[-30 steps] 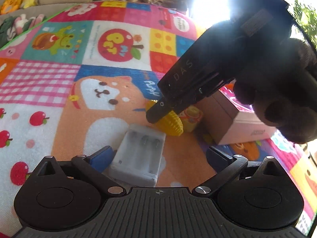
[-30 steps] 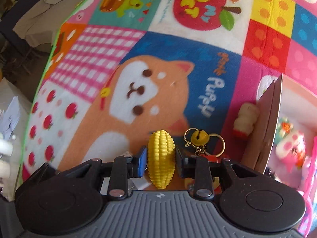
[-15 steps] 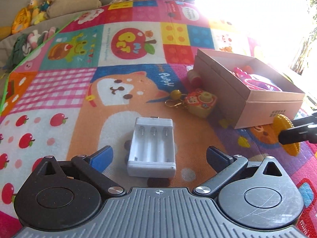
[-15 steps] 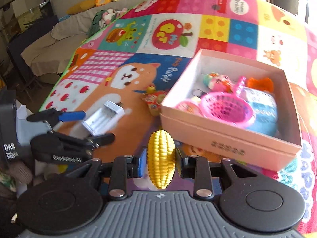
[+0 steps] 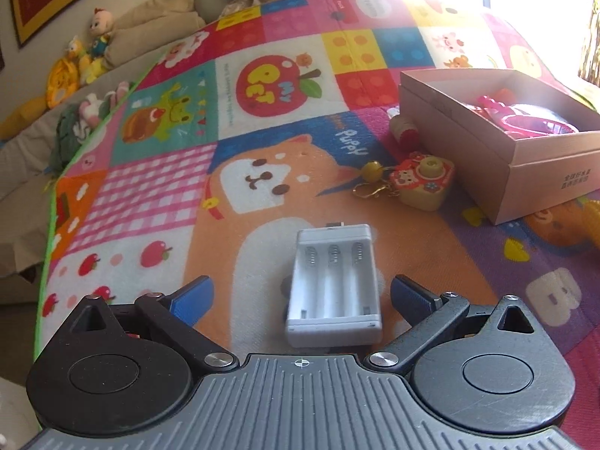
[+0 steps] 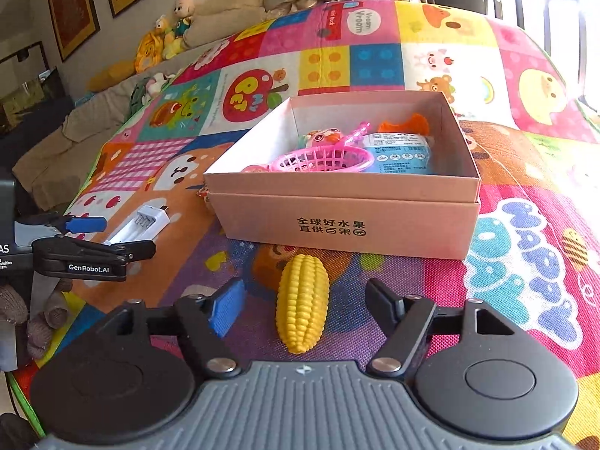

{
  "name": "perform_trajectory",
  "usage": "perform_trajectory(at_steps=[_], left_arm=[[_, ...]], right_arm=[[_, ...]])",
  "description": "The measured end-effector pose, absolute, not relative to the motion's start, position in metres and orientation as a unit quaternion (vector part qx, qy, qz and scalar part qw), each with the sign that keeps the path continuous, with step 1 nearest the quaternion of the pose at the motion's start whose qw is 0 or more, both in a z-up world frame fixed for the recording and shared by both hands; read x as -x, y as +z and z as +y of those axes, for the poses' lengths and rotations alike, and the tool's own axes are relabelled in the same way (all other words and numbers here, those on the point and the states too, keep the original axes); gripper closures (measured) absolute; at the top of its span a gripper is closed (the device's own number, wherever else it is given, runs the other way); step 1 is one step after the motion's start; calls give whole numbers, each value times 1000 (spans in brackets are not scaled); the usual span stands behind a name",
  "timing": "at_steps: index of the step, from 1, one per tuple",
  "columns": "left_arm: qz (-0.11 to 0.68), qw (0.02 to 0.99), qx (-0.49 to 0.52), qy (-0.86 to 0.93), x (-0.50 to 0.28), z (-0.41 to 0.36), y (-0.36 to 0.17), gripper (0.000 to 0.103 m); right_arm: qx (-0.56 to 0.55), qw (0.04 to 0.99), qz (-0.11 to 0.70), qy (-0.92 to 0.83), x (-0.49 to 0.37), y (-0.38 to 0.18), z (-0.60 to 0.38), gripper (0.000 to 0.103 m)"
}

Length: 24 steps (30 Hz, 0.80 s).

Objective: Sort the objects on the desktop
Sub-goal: 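Grasp the white battery charger with the left gripper while the right gripper holds the corn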

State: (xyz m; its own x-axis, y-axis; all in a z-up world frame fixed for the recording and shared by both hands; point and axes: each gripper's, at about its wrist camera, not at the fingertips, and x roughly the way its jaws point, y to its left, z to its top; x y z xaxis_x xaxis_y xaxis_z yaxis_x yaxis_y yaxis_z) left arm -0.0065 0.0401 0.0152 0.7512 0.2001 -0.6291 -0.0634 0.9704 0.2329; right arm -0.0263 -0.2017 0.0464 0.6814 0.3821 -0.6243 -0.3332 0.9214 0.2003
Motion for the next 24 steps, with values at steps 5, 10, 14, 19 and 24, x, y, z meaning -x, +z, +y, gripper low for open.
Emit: perform_trajectory(at_steps=[5,10,14,19,24], left_arm=[[336,924,-131,129,9,65,16,0],[330,922,-90,180,12,101,22,0],[342,937,29,71,26,114,29,0],[347,934,28,86,6,93,21,0],[364,926,32,89,-29,97,13,0]], right_arm=[[-34,922,341,183,31,37,-203,18],[-27,925,336,174,31,37,-200,11],[-29,928,336,160,32,36,-201,11],[-23,931,329,156,34,37,-198,7],[-9,936,319,151,39,38,-195,5]])
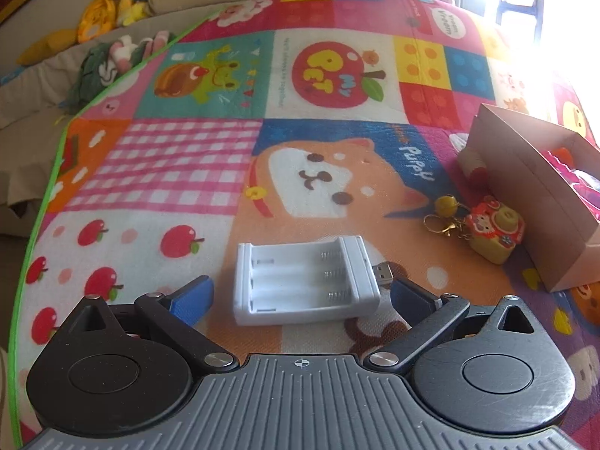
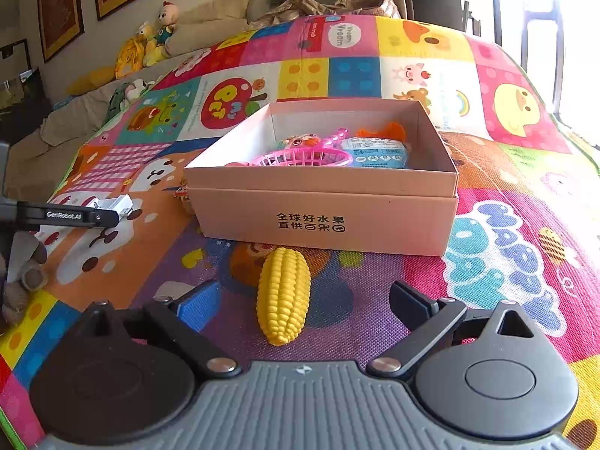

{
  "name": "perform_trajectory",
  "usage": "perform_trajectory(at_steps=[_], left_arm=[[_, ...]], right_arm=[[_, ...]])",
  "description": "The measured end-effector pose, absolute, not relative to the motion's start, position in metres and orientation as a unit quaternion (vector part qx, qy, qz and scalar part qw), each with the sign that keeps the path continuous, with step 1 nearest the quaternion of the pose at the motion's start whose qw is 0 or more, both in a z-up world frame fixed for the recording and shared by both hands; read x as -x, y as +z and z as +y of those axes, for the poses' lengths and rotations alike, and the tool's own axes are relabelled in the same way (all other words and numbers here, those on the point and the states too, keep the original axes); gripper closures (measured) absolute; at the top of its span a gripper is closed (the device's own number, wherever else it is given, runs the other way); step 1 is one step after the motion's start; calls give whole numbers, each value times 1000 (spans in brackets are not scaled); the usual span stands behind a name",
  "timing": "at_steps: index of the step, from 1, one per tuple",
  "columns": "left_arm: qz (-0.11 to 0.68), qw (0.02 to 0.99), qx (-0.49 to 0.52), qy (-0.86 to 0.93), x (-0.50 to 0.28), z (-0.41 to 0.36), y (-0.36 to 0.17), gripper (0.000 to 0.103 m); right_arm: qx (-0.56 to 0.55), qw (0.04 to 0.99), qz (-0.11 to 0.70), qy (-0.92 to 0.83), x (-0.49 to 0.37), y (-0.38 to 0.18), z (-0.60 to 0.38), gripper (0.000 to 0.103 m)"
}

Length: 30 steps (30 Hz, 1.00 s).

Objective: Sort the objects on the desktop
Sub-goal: 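Grasp the white battery charger with the left gripper while the right gripper holds the corn, then lift the charger into the box with the left gripper while the right gripper carries the corn there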

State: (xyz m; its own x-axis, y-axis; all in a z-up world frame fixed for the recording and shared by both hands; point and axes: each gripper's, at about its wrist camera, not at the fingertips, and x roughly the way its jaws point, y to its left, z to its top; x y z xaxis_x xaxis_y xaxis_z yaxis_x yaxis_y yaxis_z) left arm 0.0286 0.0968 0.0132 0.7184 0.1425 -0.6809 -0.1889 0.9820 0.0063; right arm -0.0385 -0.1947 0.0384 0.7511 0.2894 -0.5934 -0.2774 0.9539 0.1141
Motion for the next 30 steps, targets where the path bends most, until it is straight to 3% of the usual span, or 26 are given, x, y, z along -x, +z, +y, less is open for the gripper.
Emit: perform_trajectory(at_steps=[9,12,17,25,27,30], left_arm=[[363,928,7,80,-47,80,12,0],[360,929,13,82,-47,82,14,9],[361,930,15,66,-25,76,20,9],[344,938,-9,-46,55,28,36,9],[345,937,-12,-62,65,19,37,9],[343,935,-22,-82,75,7,38,9]], right_arm=[[-4,933,326,151,37,38,-192,4],[-3,934,325,152,37,38,-192,4],[7,933,324,158,37,38,-189,5],[53,922,344,170,32,41,-172,51],[47,919,354,169,29,43,-172,71],[50,913,364,175,32,49,-174,73]])
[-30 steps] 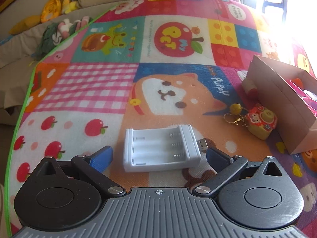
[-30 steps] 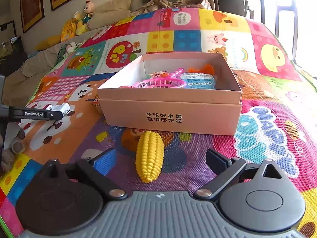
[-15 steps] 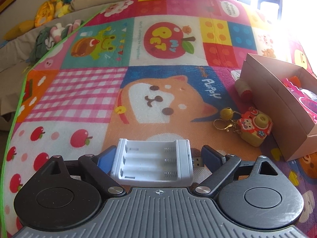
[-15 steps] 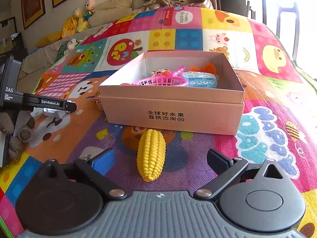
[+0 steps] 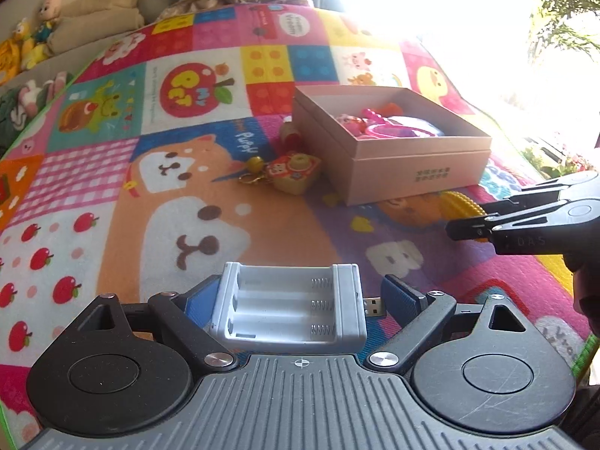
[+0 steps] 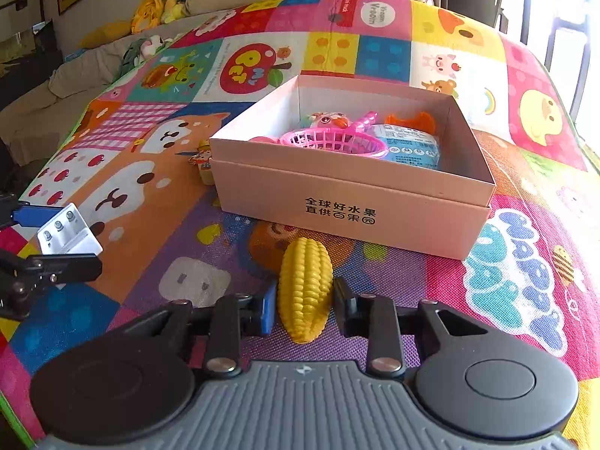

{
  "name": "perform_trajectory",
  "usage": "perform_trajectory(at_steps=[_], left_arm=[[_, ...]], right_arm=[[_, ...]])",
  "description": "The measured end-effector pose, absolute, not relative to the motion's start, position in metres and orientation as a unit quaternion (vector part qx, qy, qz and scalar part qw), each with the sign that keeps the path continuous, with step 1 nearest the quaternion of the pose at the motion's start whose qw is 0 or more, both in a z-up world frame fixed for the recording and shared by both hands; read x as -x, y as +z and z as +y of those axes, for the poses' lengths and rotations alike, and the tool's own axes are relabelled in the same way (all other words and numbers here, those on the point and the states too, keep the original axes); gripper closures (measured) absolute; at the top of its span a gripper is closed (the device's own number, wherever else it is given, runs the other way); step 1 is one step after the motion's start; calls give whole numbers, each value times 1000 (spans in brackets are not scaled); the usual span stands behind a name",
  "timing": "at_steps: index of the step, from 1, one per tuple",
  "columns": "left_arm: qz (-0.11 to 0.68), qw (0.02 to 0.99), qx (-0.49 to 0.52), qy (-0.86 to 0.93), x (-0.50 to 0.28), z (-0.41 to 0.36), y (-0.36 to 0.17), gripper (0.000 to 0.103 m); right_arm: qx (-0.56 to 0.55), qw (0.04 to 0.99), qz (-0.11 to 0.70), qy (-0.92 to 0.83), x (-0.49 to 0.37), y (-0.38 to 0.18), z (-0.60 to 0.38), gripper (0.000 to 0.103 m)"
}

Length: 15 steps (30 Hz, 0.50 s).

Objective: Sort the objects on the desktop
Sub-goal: 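Lift the charger into the box with the left gripper while the right gripper carries the corn there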

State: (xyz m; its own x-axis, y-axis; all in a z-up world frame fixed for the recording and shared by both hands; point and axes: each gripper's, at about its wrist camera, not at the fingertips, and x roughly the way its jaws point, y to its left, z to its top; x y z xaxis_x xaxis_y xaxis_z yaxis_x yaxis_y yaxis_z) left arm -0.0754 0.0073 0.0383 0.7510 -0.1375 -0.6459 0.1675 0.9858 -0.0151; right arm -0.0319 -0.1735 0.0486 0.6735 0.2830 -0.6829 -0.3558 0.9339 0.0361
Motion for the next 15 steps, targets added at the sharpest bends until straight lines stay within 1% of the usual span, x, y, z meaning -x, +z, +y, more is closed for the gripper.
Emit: perform_trajectory(at_steps=[3,6,8,11,13,15], left_arm=[[330,939,-36,-92,82,-2,47,9],[285,951,-43,-110,86,-13,77,9],[245,960,-53,-122,87,-21,100,9],[182,971,-76,-135,81,-39,132,9],[158,974,-87,-138,67,-53,146,9],[154,973,-91,-143,47,-66,152,9]], right_arm=[[56,910,362,192,47,63,-180,73],[63,916,341,203,67,92,-191,73],[68,929,308,196,79,119,-202,73],[55,954,237,173,92,174,-226,73],[40,964,204,163,94,202,-241,73],[29,971,179,153,91,222,-253,73]])
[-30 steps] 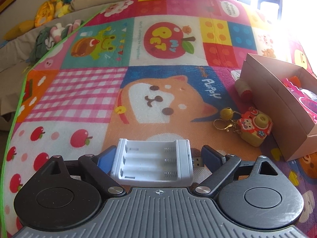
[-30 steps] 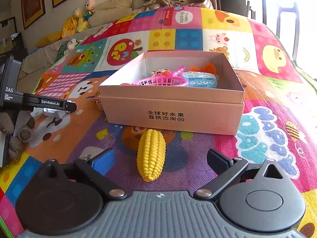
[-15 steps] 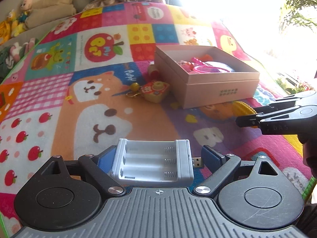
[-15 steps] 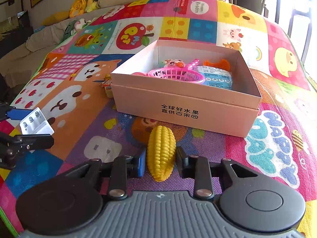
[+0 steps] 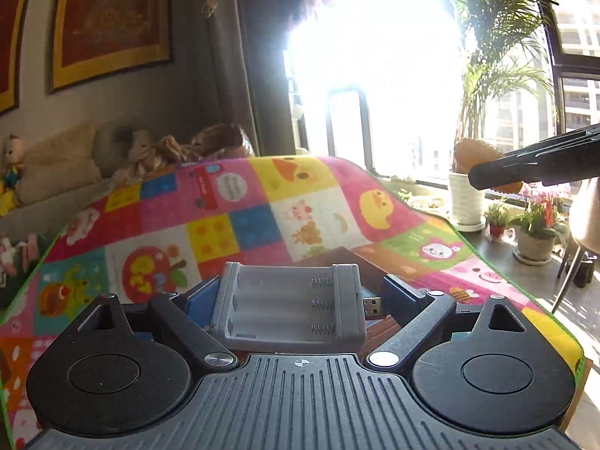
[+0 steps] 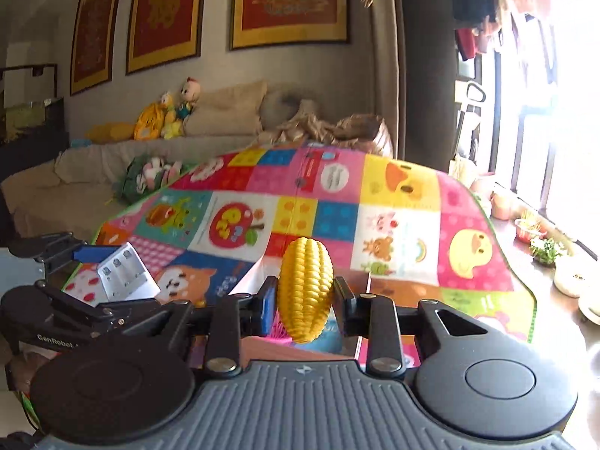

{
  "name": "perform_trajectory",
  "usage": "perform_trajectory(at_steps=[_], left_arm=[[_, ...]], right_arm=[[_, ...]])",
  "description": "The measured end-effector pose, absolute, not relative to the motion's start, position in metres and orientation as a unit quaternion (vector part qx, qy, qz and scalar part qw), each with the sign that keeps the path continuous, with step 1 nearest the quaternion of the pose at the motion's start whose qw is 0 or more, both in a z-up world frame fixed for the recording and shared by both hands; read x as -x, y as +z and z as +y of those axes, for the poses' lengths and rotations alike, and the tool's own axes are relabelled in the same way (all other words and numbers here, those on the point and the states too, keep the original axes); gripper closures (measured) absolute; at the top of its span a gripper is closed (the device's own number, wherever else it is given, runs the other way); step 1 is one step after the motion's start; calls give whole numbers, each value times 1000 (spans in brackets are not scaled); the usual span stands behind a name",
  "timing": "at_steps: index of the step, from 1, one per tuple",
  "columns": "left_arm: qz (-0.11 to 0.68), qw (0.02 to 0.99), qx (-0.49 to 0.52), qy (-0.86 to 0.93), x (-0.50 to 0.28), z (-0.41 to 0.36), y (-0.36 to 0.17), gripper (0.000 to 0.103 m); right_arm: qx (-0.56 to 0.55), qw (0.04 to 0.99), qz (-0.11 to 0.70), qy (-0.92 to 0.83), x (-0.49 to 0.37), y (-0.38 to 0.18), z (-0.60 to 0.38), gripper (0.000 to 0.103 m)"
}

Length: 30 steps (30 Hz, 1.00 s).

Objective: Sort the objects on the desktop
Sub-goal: 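Lift the charger into the box with the left gripper while the right gripper carries the corn there, then lower the corn into the box and open the right gripper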

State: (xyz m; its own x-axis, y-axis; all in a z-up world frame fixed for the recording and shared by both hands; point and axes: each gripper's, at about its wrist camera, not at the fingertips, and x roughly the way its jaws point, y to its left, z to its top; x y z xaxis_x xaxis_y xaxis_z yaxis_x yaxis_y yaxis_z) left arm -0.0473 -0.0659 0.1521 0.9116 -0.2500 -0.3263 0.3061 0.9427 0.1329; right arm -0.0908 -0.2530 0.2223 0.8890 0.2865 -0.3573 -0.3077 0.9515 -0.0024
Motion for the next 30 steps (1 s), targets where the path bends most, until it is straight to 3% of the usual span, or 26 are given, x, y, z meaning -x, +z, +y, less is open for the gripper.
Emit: perform_trajectory(at_steps=[6,10,24,25,26,30], left_arm=[[104,980,-111,-131,-33,-90,149,7],[179,972,-87,-126,-79,-80,127,6],[302,950,-43,-65,0,3,35,2],[305,950,-36,-54,1,11,33,1],[307,950,-30,-46,2,17,32,1],[309,951,-32,6,10,39,25,1]], right_arm=[[11,977,171,124,58,228,-270,73],[-5,971,202,126,23,209,-266,73],[-13,955,269,122,-85,169,-222,72],[-5,956,270,117,-98,171,-218,70],[1,955,276,107,-110,171,-215,59],[-12,949,300,92,-129,173,-208,57]])
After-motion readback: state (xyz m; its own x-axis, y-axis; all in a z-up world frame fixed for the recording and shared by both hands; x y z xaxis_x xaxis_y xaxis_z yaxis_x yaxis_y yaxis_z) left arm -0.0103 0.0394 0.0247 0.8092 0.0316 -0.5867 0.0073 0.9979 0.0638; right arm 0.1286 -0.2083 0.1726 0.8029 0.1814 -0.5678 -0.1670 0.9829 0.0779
